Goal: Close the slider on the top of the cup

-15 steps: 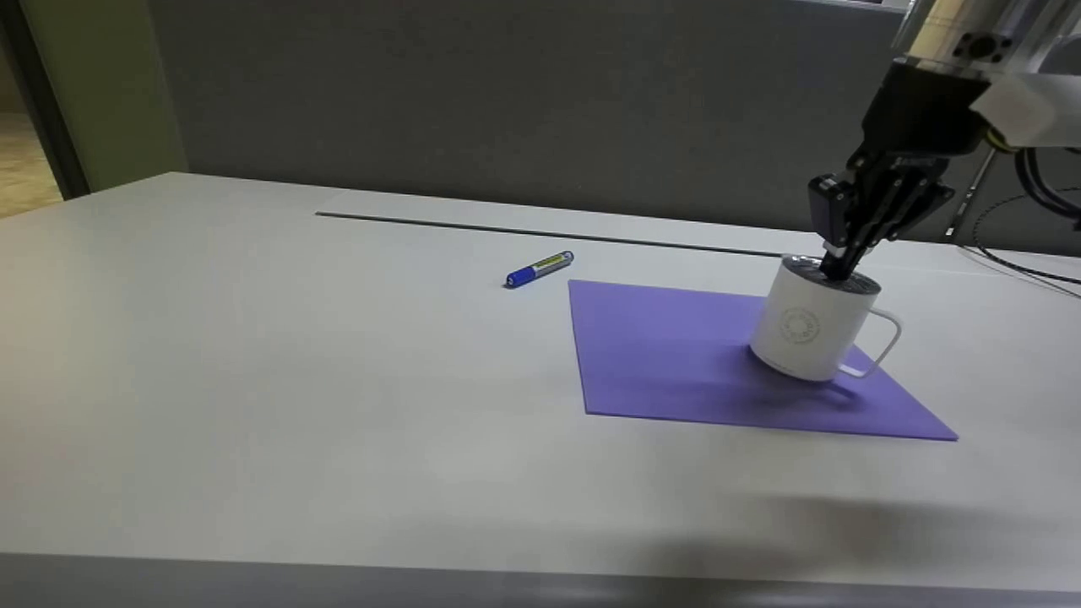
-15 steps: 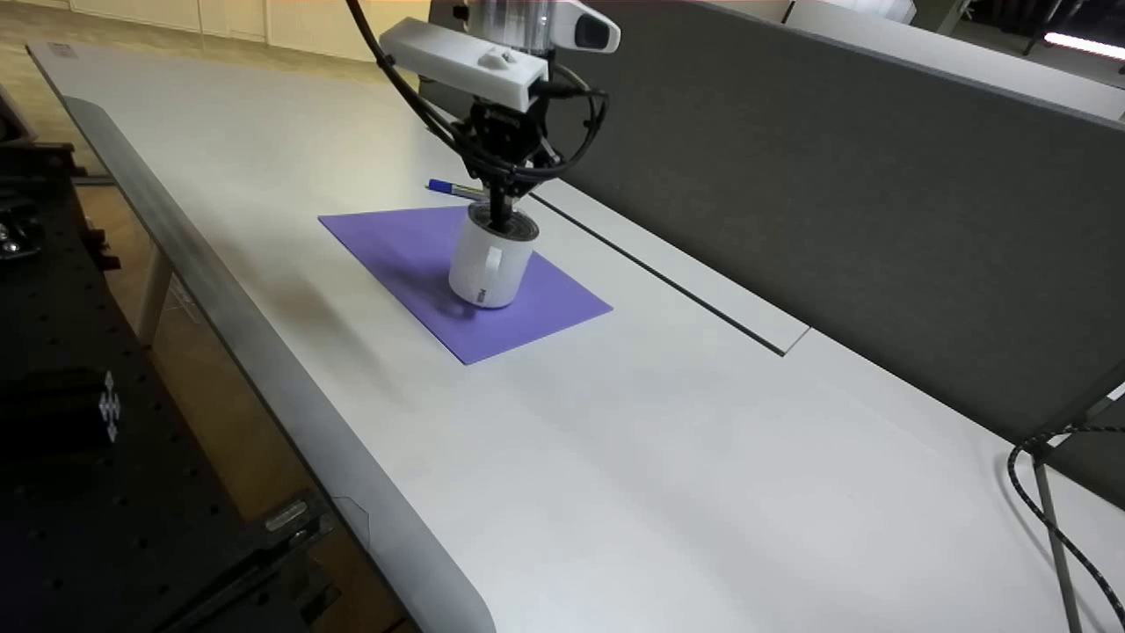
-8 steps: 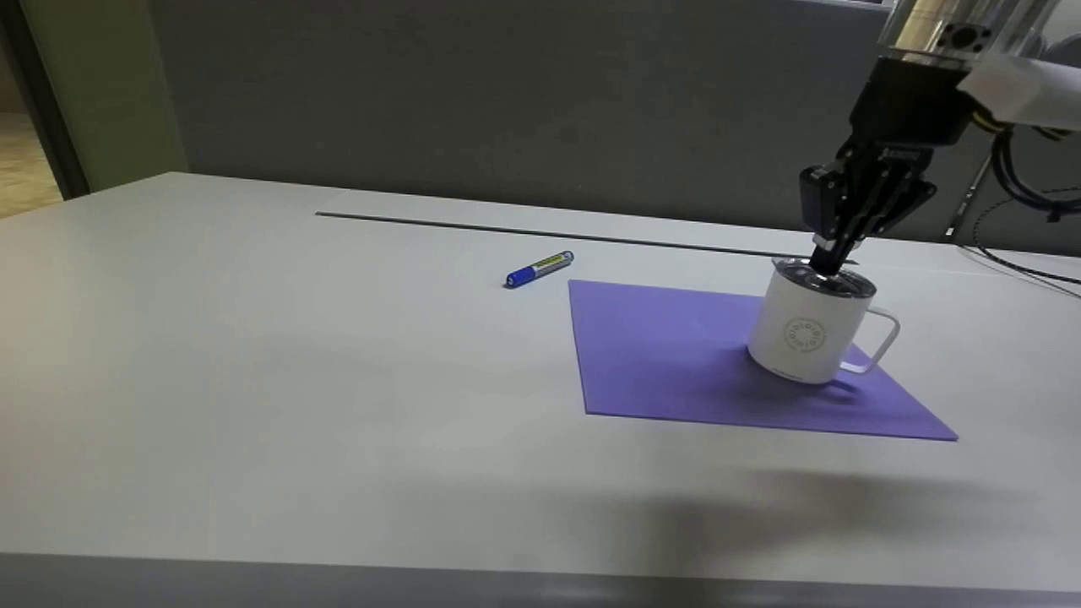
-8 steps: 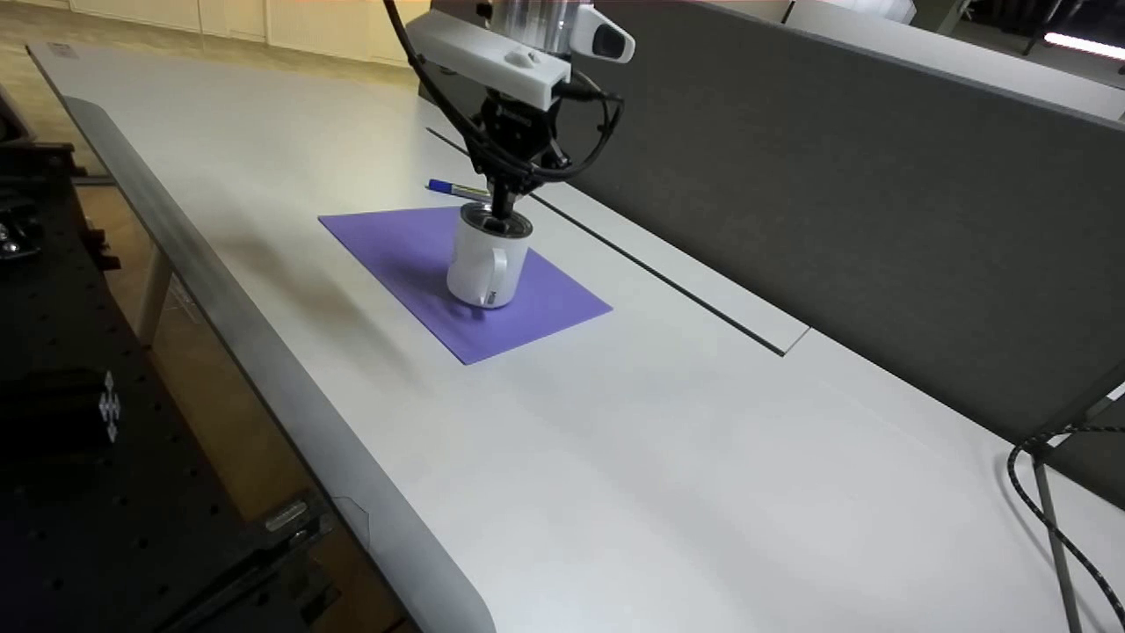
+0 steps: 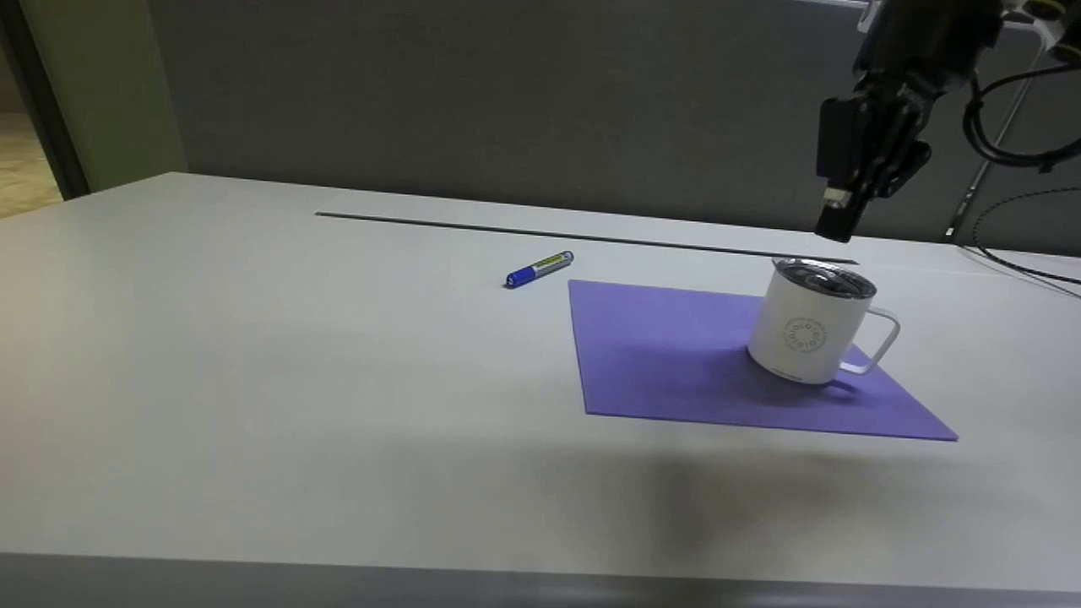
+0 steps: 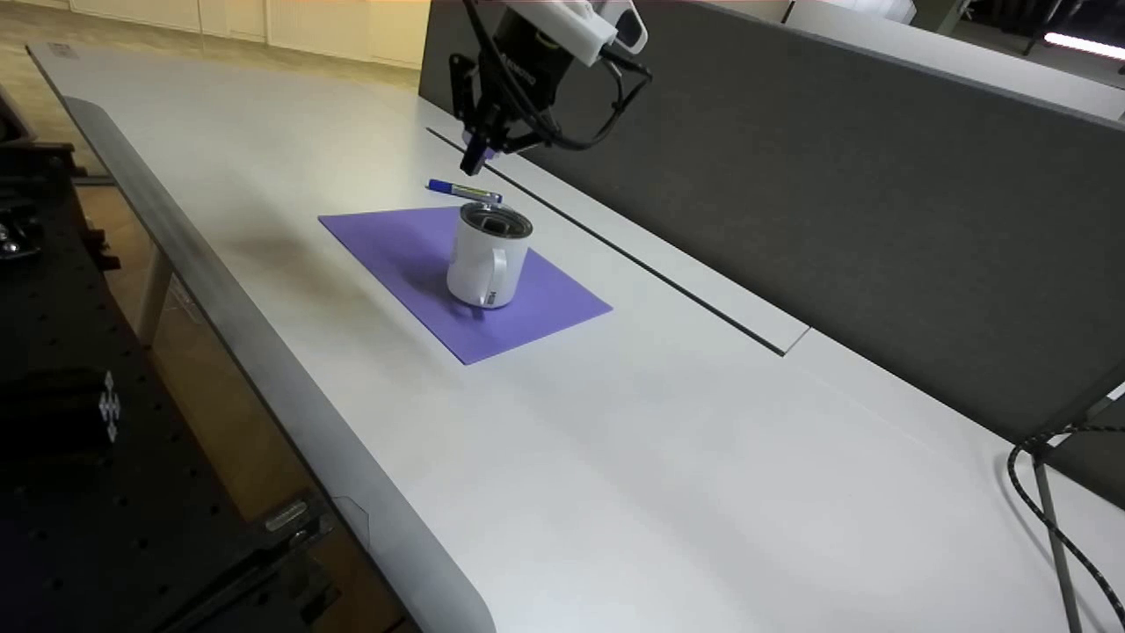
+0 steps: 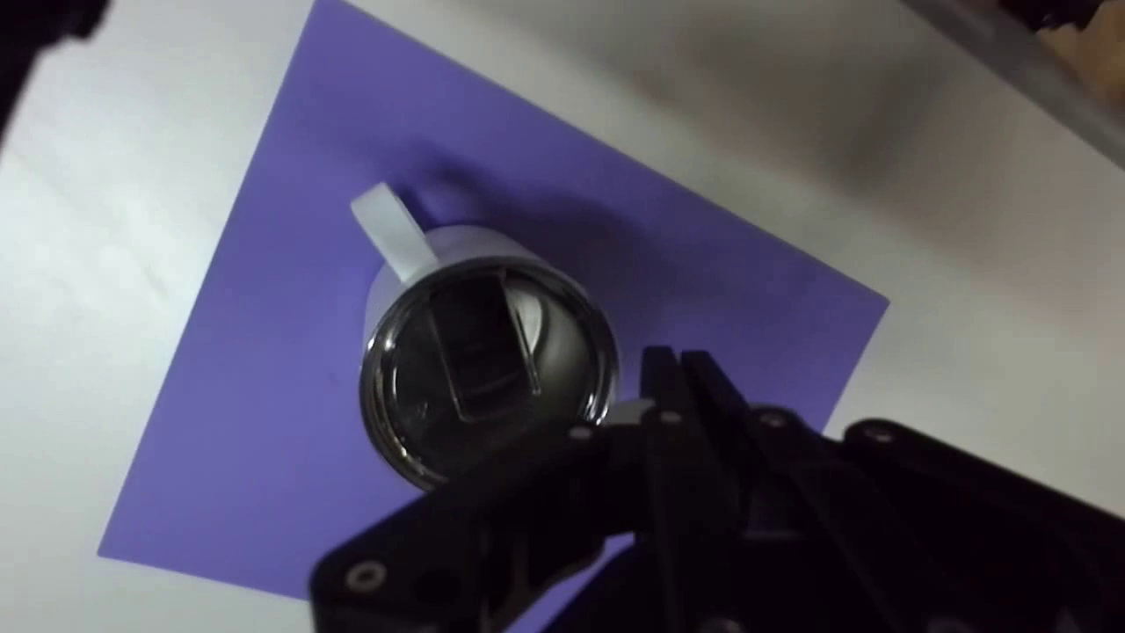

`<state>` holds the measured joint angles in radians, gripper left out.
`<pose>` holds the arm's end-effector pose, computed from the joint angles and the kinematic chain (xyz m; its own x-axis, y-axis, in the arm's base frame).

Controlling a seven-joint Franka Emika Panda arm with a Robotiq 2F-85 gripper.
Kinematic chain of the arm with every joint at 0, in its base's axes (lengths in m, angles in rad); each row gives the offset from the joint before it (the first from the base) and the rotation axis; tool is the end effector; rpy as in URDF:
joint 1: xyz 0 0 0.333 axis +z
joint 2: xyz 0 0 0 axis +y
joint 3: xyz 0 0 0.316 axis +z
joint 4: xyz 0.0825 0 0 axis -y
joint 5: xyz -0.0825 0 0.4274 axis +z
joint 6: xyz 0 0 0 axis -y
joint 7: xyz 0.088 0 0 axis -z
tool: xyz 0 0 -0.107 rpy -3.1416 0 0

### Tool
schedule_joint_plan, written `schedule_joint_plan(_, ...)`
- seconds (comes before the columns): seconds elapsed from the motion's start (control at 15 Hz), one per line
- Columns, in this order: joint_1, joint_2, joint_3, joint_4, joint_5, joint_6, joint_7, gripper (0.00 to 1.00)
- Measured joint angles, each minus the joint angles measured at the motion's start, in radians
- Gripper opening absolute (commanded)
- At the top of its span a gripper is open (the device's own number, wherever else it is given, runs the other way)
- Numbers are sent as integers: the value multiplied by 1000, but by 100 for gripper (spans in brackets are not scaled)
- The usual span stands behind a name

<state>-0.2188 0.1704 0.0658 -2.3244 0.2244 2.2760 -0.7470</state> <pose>0.5164 -0.0733 0.2162 0.9031 0.4239 -0.0688 0.3937 -0.8813 -0.2614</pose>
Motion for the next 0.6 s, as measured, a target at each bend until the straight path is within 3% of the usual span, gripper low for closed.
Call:
schedule_joint_plan(0.33, 32, -20, -57, 65, -129, -145, 0, 67)
schedule_joint_plan(0.6, 64, -37, -76, 75, -236, -97, 19, 96)
